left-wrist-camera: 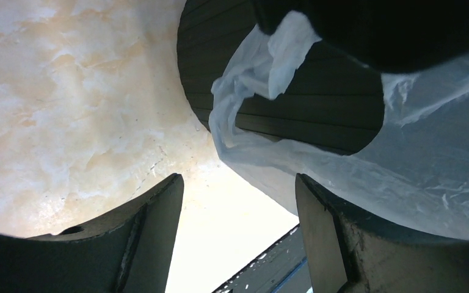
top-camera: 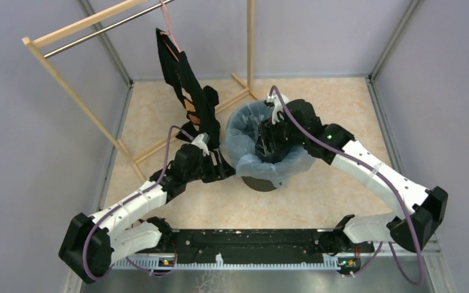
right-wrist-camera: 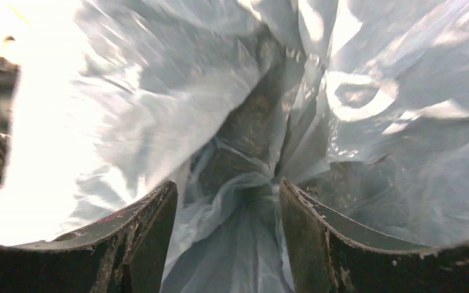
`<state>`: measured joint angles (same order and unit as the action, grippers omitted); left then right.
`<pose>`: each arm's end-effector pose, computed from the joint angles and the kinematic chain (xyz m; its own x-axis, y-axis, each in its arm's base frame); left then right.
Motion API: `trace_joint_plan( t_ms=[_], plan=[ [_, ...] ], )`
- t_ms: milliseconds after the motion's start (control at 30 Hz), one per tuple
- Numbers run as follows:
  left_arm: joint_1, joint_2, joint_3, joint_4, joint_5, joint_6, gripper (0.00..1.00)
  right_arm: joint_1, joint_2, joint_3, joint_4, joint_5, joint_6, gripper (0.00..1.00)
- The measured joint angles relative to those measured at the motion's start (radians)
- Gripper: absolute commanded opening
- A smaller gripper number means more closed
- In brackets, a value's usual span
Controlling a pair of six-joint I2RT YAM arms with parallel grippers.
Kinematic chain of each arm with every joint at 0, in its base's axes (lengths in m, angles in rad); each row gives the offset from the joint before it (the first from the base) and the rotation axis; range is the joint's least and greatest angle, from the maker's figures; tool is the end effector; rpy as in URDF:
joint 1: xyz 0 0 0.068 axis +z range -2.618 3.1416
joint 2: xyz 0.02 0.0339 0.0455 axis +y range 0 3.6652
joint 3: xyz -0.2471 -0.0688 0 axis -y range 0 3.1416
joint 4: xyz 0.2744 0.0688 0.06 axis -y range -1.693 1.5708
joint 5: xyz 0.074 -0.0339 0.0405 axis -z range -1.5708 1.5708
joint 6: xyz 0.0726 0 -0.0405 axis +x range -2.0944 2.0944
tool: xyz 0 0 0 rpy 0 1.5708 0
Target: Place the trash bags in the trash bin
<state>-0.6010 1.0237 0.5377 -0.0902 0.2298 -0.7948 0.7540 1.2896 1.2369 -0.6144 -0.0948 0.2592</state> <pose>0.2244 -0.1739 0.1706 -0.8202 -0.2803 -0.4988 0.1753 0.7067 -0.6854 0.2457 0.2402 0.3059 -0.6245 -0.2364 -0.7444 -0.5955 0.7608 0.2580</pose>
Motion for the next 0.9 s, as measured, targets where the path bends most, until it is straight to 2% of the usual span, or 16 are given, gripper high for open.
trace_joint_plan(
  t_ms=[167, 367, 500, 633, 767, 900],
  plan=[
    [-0.004, -0.001, -0.008, -0.019, -0.009, 0.021, 0.76, 0.000, -0.063, 0.088, -0.002, 0.052, -0.004, 0.77],
    [-0.004, -0.031, -0.007, -0.084, -0.050, 0.093, 0.78, 0.000, -0.224, 0.078, -0.013, 0.246, -0.036, 0.88],
    [-0.004, -0.063, 0.006, -0.148, -0.077, 0.152, 0.84, 0.000, -0.317, 0.057, -0.032, 0.352, -0.061, 0.90],
    [-0.004, -0.209, 0.008, -0.190, -0.119, 0.201, 0.90, 0.000, -0.332, 0.052, -0.057, 0.424, -0.069, 0.90],
    [-0.004, -0.363, 0.021, -0.182, -0.121, 0.220, 0.94, 0.000, -0.308, 0.036, -0.063, 0.428, -0.072, 0.90],
    [-0.004, -0.405, 0.024, -0.126, -0.066, 0.218, 0.98, 0.000, -0.302, 0.019, -0.053, 0.375, -0.076, 0.91]
  ],
)
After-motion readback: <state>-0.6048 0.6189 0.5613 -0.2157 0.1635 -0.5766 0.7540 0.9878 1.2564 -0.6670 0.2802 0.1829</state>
